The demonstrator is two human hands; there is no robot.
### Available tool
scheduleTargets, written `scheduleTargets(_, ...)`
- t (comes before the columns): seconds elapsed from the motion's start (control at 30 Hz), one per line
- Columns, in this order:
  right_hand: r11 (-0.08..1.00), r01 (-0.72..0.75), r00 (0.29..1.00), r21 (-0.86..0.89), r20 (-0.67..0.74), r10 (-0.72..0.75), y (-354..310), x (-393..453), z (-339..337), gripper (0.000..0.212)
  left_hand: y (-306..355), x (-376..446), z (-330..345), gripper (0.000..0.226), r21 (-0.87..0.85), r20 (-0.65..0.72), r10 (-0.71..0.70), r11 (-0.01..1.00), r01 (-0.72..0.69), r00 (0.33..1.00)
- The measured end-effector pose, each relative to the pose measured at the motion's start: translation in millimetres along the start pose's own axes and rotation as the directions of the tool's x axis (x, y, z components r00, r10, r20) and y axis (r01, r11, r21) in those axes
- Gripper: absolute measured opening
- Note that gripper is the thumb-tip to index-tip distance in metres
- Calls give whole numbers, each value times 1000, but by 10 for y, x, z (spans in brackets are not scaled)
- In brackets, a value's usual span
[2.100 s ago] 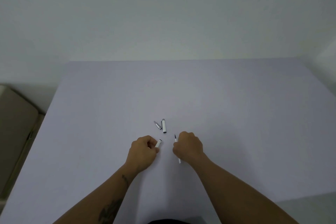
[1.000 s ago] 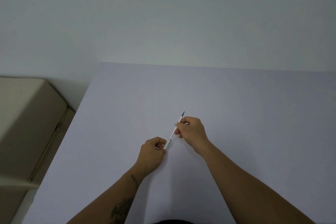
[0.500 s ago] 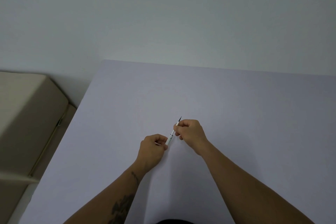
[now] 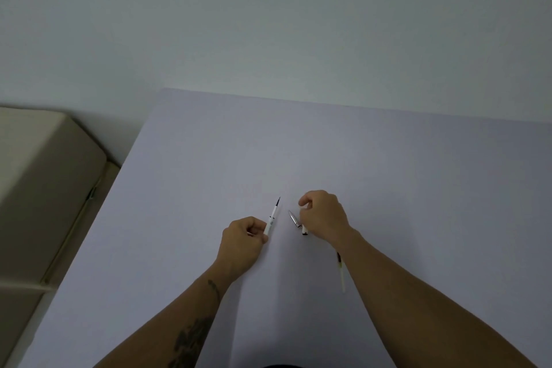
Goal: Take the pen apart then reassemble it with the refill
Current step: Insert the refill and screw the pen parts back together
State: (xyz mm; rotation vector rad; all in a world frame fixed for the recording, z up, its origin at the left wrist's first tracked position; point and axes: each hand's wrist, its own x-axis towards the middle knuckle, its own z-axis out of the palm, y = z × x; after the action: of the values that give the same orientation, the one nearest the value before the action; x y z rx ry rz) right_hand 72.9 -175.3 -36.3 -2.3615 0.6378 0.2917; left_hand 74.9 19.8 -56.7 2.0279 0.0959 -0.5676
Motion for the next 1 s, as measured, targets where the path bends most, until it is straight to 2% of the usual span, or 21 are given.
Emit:
scheduleTargets(0.2,922,114,993,-370,22,-114,-59,126,180,15,-20,107,6,20,24,12,-13,1000,13,1000)
scheduleTargets(0.43,851,101,992,-516,-14,-126,-125,138,411,23,-111,117,-38,15,67,26,-16,998,15,1000)
scheduleTargets(0.5,910,50,997,-411,-34,-70,-185,132,402,20,-139,102,-60,15,73,30,-20,997,18,999)
scheduleTargets(0.57,993,-51,998,-109,-43,46,-251,146,347,16,-153,88,-85,16,73,31,-26,997,24,999)
scheduleTargets(0.63,974,-100,994,205,-27,107,-329,164,279,18,-155,70,-103,18,78,33,-28,997,25,999)
scheduleTargets(0.67,950,-98,993,298,-31,112,-370,158,244,20,-152,58,-106,18,80,35,-25,997,22,999)
scheduleTargets(0.8,898,-81,994,431,-31,105,-492,73,118,21,-125,1,-88,18,74,41,-6,997,3,999)
scheduleTargets(1.0,887,-81,995,455,-15,98,-457,-98,78,19,-87,-112,-85,16,60,43,27,998,-29,999)
